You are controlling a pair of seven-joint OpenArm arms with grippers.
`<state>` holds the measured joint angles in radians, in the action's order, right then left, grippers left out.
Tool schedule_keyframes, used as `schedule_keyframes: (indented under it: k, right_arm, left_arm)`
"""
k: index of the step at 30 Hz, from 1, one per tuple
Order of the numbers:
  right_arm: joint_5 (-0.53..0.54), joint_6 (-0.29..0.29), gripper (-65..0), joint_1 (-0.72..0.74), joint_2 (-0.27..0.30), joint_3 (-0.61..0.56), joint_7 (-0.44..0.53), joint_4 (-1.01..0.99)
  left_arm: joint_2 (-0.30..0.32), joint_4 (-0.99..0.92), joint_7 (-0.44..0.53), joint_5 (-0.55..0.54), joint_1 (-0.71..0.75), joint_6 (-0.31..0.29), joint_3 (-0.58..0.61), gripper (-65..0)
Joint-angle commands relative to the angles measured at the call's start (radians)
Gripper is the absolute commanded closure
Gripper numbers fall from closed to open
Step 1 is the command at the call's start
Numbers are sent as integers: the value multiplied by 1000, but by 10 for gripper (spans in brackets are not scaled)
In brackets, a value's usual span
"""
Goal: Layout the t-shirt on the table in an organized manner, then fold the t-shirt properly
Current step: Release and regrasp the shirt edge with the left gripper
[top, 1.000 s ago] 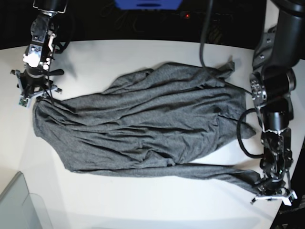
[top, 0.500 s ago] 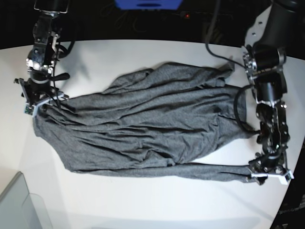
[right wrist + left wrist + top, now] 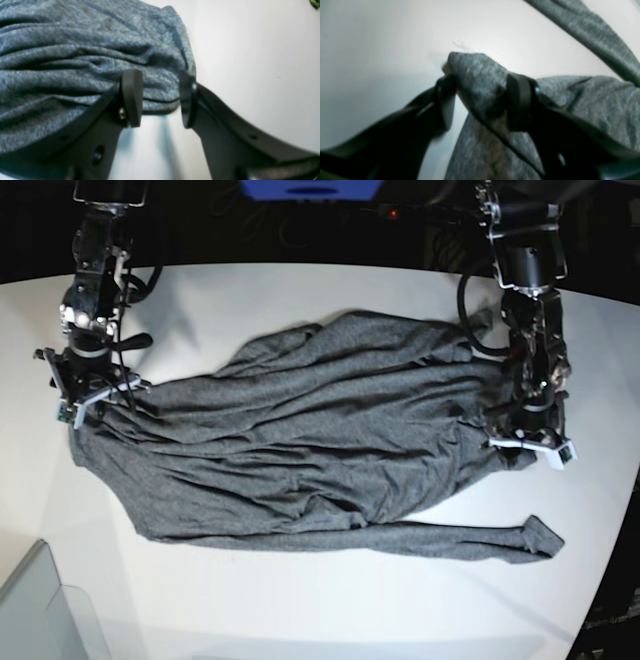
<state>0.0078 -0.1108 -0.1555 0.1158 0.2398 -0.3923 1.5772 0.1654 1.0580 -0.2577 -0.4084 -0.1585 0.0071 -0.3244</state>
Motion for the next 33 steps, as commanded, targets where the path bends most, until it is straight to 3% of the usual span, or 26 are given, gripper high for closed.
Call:
schedule_keyframes:
  k: [1, 12, 21, 23, 27, 33]
  right_arm:
    - [-6, -3, -248, 12, 11, 3, 28, 16]
    - [-6, -3, -246, 12, 11, 3, 29, 5]
    - [-6, -3, -245, 12, 12, 5, 34, -31]
    - [-6, -3, -244, 12, 12, 5, 34, -31]
    - [-6, -3, -244, 12, 14, 7, 34, -31]
    - [-7, -3, -244, 26, 15, 7, 29, -31]
  left_arm:
    - [10, 20, 25, -2, -23, -3, -6, -316]
    - [10, 9, 27, -2, -48, -3, -2, -316]
    - [9, -155, 27, -4, -128, -6, -6, -304]
    - [9, -178, 28, -5, -135, -8, -6, -238]
    - [10, -177, 30, -11, -152, -9, -8, -12]
    - [18, -131, 28, -13, -200, -3, -9, 0]
